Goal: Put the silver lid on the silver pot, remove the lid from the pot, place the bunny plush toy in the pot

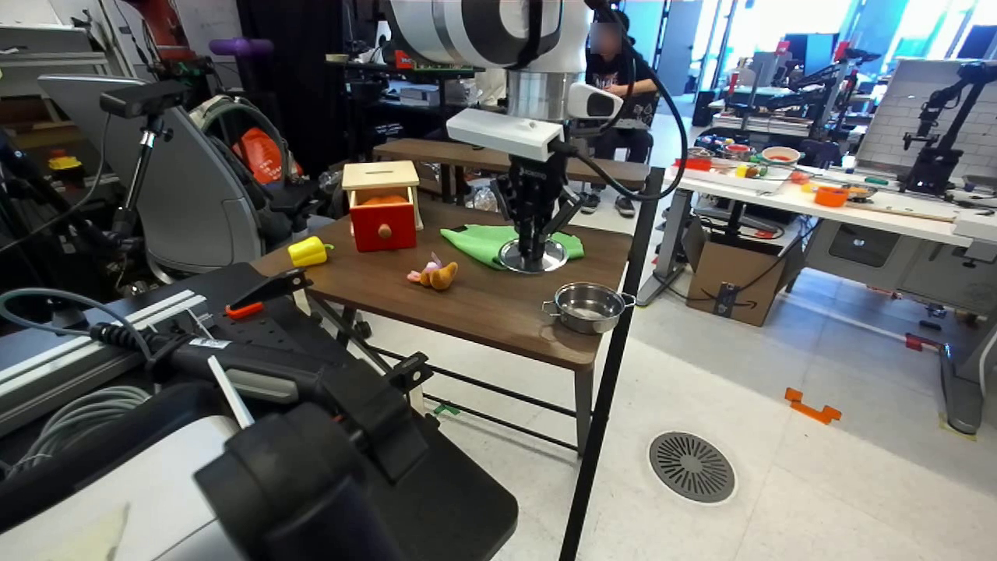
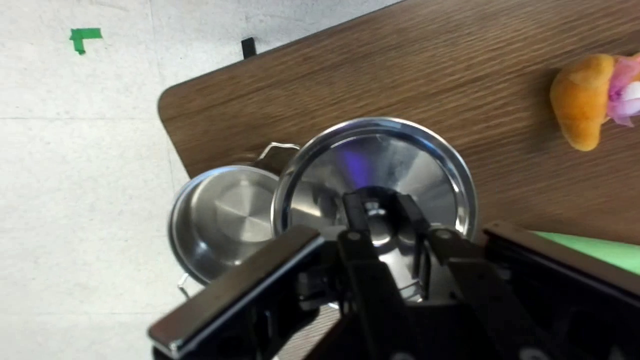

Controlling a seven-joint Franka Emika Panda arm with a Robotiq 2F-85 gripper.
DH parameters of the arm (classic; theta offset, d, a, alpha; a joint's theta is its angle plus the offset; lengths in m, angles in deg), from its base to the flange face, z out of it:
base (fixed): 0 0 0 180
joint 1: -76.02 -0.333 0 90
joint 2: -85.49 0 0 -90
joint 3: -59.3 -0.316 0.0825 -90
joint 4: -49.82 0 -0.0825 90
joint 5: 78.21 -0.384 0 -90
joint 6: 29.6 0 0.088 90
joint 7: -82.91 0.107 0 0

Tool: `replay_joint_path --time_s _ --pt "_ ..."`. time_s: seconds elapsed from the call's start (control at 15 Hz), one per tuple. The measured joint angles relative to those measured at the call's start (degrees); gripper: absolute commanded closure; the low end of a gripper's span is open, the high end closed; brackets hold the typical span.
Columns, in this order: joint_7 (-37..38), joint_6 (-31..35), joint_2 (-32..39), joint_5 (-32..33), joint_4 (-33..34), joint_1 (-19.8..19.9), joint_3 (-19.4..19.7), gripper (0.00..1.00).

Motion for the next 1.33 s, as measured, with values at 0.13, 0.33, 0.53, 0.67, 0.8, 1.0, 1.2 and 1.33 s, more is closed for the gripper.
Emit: replay_joint_path --time_s 0.13,0.33,0.53,0.67,0.8,1.0,1.2,1.33 --pt "-0.1 0.0 0.3 0.0 0.5 1.0 1.2 0.95" --pt "-0.1 -0.1 1.5 0.0 1.8 2.0 2.4 0.95" --pt "-0.1 -0.4 3.4 0.0 3.9 2.6 2.9 0.95" --pt "-0.1 -0.6 4.9 0.0 5.6 2.8 3.0 0.95" --pt "-0.1 -0.9 6.4 0.0 7.3 2.9 3.0 0.95" --pt "-0.1 -1.7 8.5 0.0 9.5 2.9 3.1 0.95" --pt "-0.1 -2.5 10.0 0.0 11.1 2.9 3.1 0.95" --pt "-0.1 -2.6 10.7 0.0 12.0 2.9 3.3 0.95"
